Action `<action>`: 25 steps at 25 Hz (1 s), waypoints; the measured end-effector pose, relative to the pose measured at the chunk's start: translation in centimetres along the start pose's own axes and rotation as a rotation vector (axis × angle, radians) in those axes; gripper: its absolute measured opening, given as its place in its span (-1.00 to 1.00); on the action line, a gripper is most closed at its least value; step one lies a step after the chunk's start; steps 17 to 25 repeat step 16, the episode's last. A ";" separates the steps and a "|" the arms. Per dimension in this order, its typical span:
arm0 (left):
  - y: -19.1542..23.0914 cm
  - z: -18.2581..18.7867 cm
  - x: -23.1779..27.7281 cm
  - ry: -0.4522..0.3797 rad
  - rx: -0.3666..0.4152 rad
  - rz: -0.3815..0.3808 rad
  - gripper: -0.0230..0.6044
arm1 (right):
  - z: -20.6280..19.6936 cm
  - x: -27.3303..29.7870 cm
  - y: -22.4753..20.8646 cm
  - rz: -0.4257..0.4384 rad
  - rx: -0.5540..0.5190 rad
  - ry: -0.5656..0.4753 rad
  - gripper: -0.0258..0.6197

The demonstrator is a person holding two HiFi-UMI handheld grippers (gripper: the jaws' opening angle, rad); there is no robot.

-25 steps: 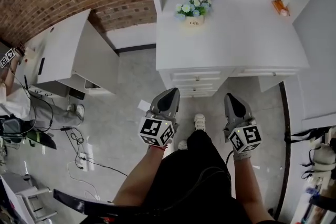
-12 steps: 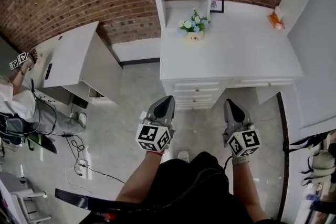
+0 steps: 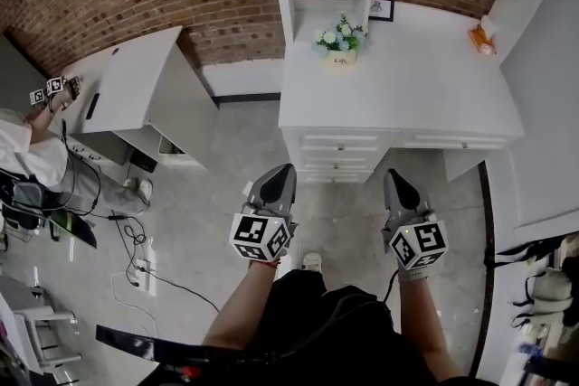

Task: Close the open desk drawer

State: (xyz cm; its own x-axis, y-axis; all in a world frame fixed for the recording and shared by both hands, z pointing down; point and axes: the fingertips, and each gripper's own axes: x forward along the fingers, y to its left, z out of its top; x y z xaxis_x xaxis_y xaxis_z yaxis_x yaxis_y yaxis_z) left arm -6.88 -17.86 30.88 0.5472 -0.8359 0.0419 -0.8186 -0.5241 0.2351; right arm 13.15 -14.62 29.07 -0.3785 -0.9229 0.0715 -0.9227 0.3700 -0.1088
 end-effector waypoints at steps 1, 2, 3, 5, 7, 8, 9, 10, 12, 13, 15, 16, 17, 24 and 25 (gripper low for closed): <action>-0.2 -0.1 -0.4 0.003 -0.004 0.006 -0.92 | -0.2 -0.5 0.1 0.001 0.003 0.010 -0.92; -0.5 -0.1 -0.8 0.005 -0.006 0.011 -0.92 | -0.3 -1.0 0.1 0.001 0.006 0.018 -0.92; -0.8 -0.1 -1.1 0.006 -0.006 0.014 -0.92 | -0.3 -1.5 0.0 -0.001 0.009 0.023 -0.92; -1.5 0.0 -1.7 0.006 0.003 0.016 -0.92 | -0.2 -2.5 -0.1 -0.004 0.010 0.027 -0.92; -2.1 0.0 -2.3 0.006 0.007 0.020 -0.92 | -0.1 -3.6 -0.2 -0.005 0.009 0.027 -0.92; -2.5 0.0 -2.6 0.004 0.003 0.022 -0.92 | -0.1 -4.2 -0.2 -0.004 0.008 0.026 -0.92; -2.8 0.0 -2.9 0.002 -0.003 0.024 -0.92 | 0.0 -4.8 -0.1 -0.002 0.008 0.023 -0.92; -3.3 0.0 -3.2 0.000 -0.008 0.023 -0.92 | 0.1 -5.3 0.0 0.001 0.008 0.019 -0.92; -4.2 0.1 -3.9 0.000 -0.006 0.017 -0.92 | 0.4 -6.4 0.2 0.006 0.009 0.009 -0.92; -4.7 0.1 -4.2 0.001 -0.003 0.013 -0.92 | 0.5 -6.9 0.3 0.006 0.009 0.004 -0.92; -5.6 0.1 -5.0 0.005 0.004 0.006 -0.92 | 0.8 -7.8 0.5 0.006 0.009 -0.004 -0.92; -6.0 0.0 -5.4 0.008 0.007 0.002 -0.92 | 0.9 -8.3 0.6 0.007 0.009 -0.008 -0.92; -6.0 0.0 -5.4 0.008 0.007 0.002 -0.92 | 0.9 -8.3 0.6 0.007 0.009 -0.008 -0.92; -6.0 0.0 -5.4 0.008 0.007 0.002 -0.92 | 0.9 -8.3 0.6 0.007 0.009 -0.008 -0.92; -6.0 0.0 -5.4 0.008 0.007 0.002 -0.92 | 0.9 -8.3 0.6 0.007 0.009 -0.008 -0.92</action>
